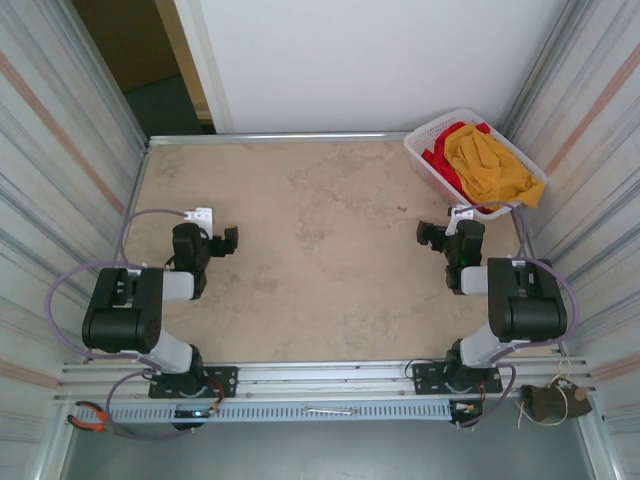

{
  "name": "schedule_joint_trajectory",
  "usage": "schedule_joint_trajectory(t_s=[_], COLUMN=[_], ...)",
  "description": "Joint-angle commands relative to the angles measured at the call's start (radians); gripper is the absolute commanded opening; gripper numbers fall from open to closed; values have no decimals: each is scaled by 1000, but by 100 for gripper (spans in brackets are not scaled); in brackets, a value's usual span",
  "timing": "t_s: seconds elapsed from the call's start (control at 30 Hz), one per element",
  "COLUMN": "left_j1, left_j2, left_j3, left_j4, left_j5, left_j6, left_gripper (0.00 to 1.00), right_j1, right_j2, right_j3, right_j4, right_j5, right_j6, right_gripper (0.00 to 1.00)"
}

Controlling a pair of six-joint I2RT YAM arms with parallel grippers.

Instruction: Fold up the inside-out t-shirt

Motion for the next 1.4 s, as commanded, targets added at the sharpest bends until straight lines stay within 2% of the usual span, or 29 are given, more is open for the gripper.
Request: schedule_joint_trajectory(t_s=[0.0, 0.97, 1.13, 1.27, 1.37], left_j1=[-1, -10, 4, -17, -75], left_j2=[-11, -9, -7, -32, -134], left_j3=[7, 10, 22, 30, 141], left_j4=[33, 30, 11, 0, -289], left_j5=[-12, -20, 23, -14, -127], left_j6=[18, 26, 24, 40, 50], left_gripper=[99, 99, 99, 99, 99], right_j1=[-3, -14, -15, -13, -14], right_j2=[-16, -12, -12, -29, -193], right_j3=[11, 15, 16, 14, 130], right_j4=[-1, -7, -7, -3, -362], right_j5=[-2, -23, -23, -2, 85], right_j6=[-11, -5, -4, 3, 54], right_gripper=[99, 99, 99, 99, 99])
